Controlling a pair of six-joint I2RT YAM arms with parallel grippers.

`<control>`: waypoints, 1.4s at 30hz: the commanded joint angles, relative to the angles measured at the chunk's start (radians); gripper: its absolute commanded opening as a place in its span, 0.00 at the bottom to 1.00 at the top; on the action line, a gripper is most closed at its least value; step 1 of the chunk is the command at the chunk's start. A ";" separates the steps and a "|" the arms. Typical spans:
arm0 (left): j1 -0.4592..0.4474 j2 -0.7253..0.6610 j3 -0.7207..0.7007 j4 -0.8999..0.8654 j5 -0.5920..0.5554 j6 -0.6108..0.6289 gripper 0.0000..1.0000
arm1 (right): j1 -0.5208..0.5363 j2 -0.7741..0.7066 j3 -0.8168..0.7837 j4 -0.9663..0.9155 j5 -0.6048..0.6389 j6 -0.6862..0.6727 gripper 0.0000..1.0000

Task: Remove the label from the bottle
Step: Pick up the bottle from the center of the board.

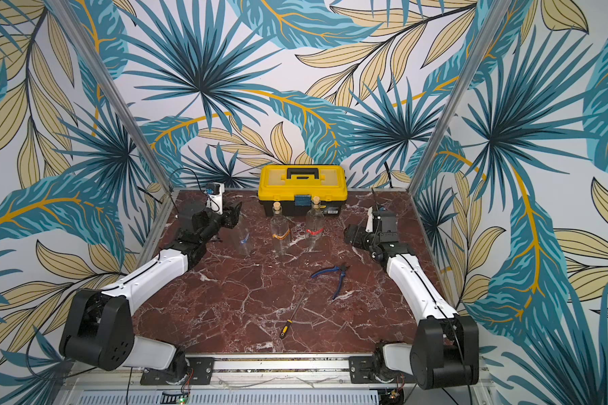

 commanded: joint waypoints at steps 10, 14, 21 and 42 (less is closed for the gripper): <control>-0.005 -0.016 -0.006 0.007 0.021 -0.005 0.26 | 0.010 0.000 0.004 -0.003 -0.003 0.009 0.99; -0.005 -0.024 -0.009 0.007 0.021 -0.019 0.06 | 0.012 -0.004 0.007 -0.007 -0.006 0.008 0.99; -0.005 -0.066 -0.028 0.005 0.027 -0.062 0.00 | 0.018 -0.018 0.027 -0.036 -0.013 0.001 0.99; -0.070 -0.233 0.035 -0.404 0.031 -0.295 0.00 | 0.203 -0.091 0.090 -0.182 -0.060 -0.034 0.94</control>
